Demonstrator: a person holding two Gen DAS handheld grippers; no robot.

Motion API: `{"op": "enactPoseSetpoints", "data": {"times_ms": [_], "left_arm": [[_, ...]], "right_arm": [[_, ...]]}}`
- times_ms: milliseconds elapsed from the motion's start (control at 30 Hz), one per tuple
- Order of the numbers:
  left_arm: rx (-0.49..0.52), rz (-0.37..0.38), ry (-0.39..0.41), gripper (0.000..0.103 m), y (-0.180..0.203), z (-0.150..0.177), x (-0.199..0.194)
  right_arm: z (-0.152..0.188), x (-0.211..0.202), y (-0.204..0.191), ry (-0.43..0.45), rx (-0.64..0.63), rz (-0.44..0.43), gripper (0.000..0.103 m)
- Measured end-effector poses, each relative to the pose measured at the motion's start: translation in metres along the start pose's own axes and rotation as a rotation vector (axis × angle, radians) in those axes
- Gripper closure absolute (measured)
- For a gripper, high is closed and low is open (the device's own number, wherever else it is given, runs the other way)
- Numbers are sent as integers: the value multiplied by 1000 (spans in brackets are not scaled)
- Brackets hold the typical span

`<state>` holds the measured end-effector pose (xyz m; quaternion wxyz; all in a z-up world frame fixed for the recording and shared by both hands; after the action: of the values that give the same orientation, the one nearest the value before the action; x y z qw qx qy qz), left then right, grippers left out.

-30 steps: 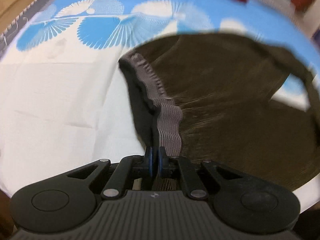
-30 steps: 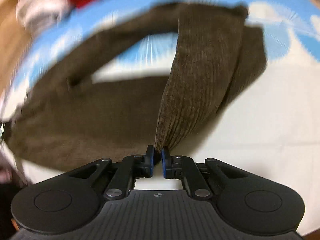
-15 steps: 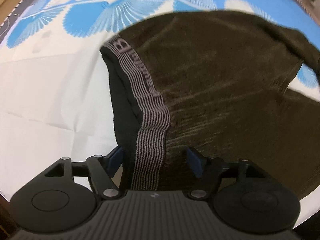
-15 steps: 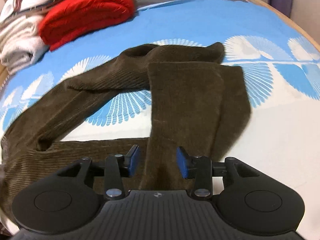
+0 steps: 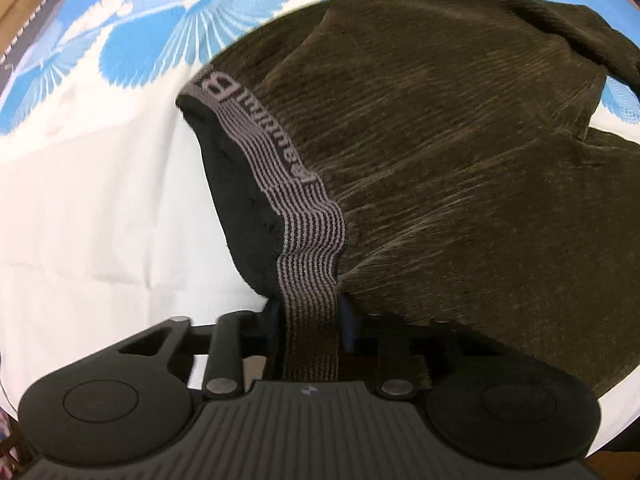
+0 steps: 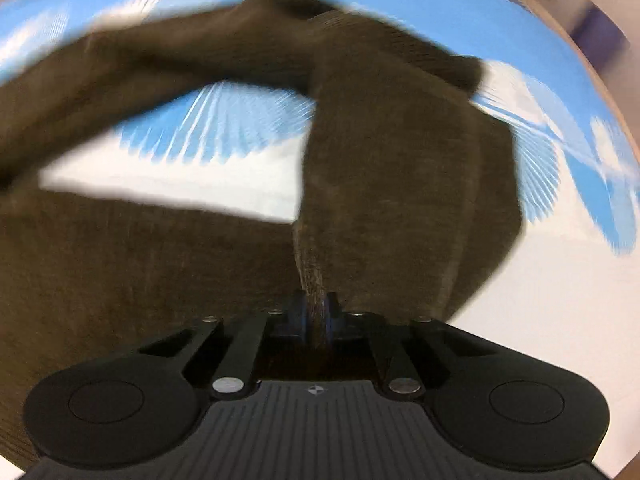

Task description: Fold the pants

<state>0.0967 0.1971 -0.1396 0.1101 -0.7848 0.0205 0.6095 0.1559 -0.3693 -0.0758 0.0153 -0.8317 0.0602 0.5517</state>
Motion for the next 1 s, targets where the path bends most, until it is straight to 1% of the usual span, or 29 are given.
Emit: {"op": "enactPoseSetpoints", "data": {"times_ms": [67, 100, 167, 200, 233, 267, 300, 333, 367, 400, 433, 467, 500, 533, 567, 633, 667, 700, 733, 767, 800, 833, 867, 1000], "left_arm": [[-4, -31, 43, 82, 0, -3, -12], [-17, -53, 77, 83, -2, -4, -21], [-53, -89, 126, 84, -5, -4, -38], [-58, -108, 135, 84, -6, -2, -44], [-50, -119, 127, 84, -5, 0, -45], [-24, -129, 96, 83, -1, 3, -42], [22, -138, 45, 83, 5, 7, -35], [64, -162, 1, 82, 11, 12, -28], [103, -197, -23, 79, 15, 14, -24], [128, -228, -23, 76, 19, 14, -25], [127, -243, -6, 75, 20, 13, -29], [112, -252, 24, 69, 20, 10, -35], [89, -260, 60, 65, 19, 7, -43], [71, -260, 90, 57, 19, 4, -48], [54, -251, 118, 54, 19, -3, -50], [20, -226, 151, 50, 21, -7, -57], [6, -214, 158, 47, 22, -9, -60], [-7, -196, 159, 45, 22, -10, -60], [-15, -181, 154, 45, 22, -12, -60], [-22, -169, 147, 45, 24, -10, -58], [-28, -158, 141, 45, 24, -12, -56], [-31, -148, 139, 45, 23, -14, -55], [-33, -137, 140, 44, 21, -15, -53], [-45, -87, 145, 42, 22, -22, -50]], "right_arm": [[-4, -23, 27, 76, 91, -28, 96], [-4, -34, 40, 101, 128, -41, 96], [6, -52, 68, 121, 184, -87, 97], [16, -55, 81, 100, 190, -108, 97], [29, -55, 92, 51, 183, -129, 97], [45, -51, 99, -15, 161, -144, 97], [63, -46, 103, -82, 121, -144, 97], [80, -40, 107, -142, 64, -123, 96], [94, -36, 109, -183, 13, -99, 96], [101, -35, 112, -199, -18, -90, 96], [103, -37, 115, -193, -18, -102, 95], [99, -42, 118, -167, 7, -127, 95], [92, -49, 121, -128, 41, -165, 93], [86, -57, 121, -92, 63, -196, 91], [81, -64, 120, -52, 81, -224, 89], [66, -74, 114, 31, 88, -247, 75], [59, -78, 109, 67, 77, -253, 73], [53, -79, 104, 101, 65, -261, 71], [46, -80, 96, 133, 57, -266, 66], [38, -78, 89, 158, 49, -264, 62], [32, -75, 80, 180, 33, -254, 55], [27, -70, 68, 193, 5, -244, 52], [24, -64, 58, 191, -22, -233, 52], [15, -28, 16, 139, -151, -127, 52]]}}
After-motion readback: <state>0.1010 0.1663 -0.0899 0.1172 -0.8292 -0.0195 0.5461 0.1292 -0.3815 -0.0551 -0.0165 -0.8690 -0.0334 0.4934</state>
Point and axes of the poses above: each gripper's, at about its wrist camera, not at the fingertips, and x roughly the way its jaws point, y to its right, z to its underside, the point moved 5 cm from there along x, roughly the way its jaws point, and after that the axes turned 12 degrees about x, right-handed, at the moved point
